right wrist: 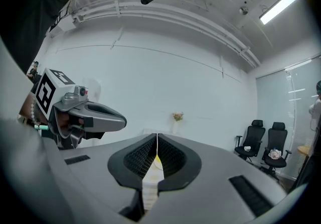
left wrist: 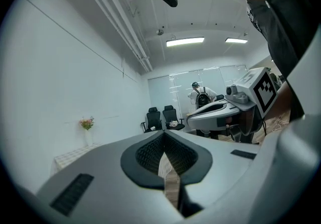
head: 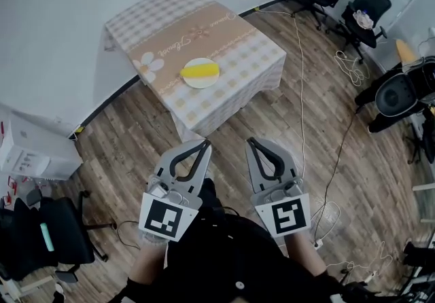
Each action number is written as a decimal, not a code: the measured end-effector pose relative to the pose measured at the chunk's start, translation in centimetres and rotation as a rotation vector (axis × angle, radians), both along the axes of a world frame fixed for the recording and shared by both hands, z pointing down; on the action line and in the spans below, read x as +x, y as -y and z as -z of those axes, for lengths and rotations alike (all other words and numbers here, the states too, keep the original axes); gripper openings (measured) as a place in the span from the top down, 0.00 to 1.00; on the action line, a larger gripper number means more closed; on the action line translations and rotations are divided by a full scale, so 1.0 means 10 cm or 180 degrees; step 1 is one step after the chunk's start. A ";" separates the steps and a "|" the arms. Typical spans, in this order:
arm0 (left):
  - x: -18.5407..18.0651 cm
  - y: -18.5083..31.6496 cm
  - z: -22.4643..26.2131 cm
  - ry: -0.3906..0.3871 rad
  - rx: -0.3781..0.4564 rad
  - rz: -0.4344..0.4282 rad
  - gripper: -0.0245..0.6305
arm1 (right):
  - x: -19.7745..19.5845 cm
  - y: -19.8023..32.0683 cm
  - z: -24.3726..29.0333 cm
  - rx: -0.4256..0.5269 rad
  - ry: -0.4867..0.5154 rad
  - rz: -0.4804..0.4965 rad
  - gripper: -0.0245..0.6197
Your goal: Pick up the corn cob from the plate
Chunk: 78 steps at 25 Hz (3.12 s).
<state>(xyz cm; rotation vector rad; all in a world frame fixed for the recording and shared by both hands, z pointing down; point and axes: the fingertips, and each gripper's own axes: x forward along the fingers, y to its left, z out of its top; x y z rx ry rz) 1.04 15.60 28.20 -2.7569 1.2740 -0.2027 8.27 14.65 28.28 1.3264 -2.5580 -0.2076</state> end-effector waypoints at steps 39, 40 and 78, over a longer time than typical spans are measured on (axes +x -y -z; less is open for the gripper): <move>-0.75 2.16 -0.03 -0.0034 0.0100 0.0037 0.94 | -0.63 2.02 0.00 -0.0010 -0.0167 -0.0079 0.90; -0.77 2.17 -0.03 -0.0036 0.0109 0.0047 0.94 | -0.63 2.02 -0.01 -0.0023 -0.0167 -0.0081 0.90; -0.52 3.21 -0.62 0.0292 -0.0263 0.0347 0.94 | -0.47 3.15 -0.45 -0.0472 -0.0158 0.0521 0.90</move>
